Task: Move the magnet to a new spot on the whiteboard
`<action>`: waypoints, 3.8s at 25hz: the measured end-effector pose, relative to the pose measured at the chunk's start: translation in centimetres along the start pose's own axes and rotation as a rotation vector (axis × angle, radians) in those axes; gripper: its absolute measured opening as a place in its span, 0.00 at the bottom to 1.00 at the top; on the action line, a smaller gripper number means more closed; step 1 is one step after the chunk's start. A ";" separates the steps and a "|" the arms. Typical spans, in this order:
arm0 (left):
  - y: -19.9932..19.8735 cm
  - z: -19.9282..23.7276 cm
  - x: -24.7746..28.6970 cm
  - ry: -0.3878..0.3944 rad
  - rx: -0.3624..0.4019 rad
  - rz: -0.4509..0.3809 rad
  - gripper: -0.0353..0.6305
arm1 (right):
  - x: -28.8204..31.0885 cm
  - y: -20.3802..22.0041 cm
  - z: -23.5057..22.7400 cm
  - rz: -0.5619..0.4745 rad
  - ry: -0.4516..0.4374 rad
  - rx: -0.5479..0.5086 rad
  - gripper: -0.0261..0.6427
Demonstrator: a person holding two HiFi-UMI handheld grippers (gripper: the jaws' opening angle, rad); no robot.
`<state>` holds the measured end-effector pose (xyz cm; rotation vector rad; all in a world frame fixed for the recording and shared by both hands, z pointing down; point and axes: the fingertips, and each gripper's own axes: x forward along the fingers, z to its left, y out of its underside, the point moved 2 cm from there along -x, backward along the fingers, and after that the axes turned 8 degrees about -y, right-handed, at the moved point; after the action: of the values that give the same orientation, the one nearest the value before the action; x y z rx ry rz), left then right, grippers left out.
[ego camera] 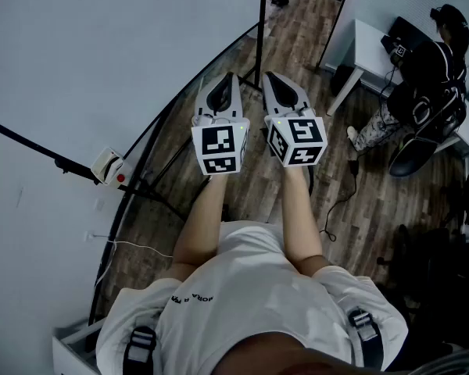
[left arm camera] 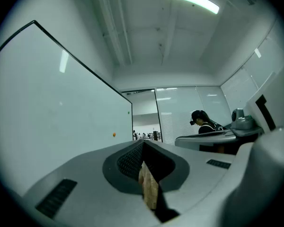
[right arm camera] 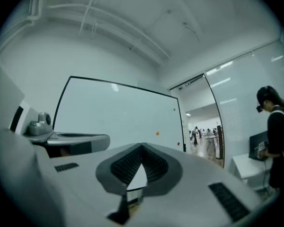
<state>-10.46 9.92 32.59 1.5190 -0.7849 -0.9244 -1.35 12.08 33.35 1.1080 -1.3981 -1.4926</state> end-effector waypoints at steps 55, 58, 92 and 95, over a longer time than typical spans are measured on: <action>3.7 0.1 16.6 -0.125 0.010 -0.013 0.06 | 13.7 1.9 -10.5 -0.004 -0.172 0.002 0.06; 3.4 2.0 20.0 -0.117 0.005 -0.016 0.06 | 17.4 1.3 -11.6 -0.012 -0.161 0.009 0.06; 5.0 10.2 34.6 -0.175 0.000 -0.032 0.06 | 33.8 1.9 -17.2 -0.012 -0.227 0.002 0.06; 5.3 10.1 35.0 -0.189 0.001 -0.028 0.06 | 34.1 2.0 -17.6 -0.011 -0.242 0.005 0.06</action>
<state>-2.89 -26.08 32.66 1.4613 -0.9011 -1.1002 5.05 -25.79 32.54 0.9627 -1.5608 -1.6758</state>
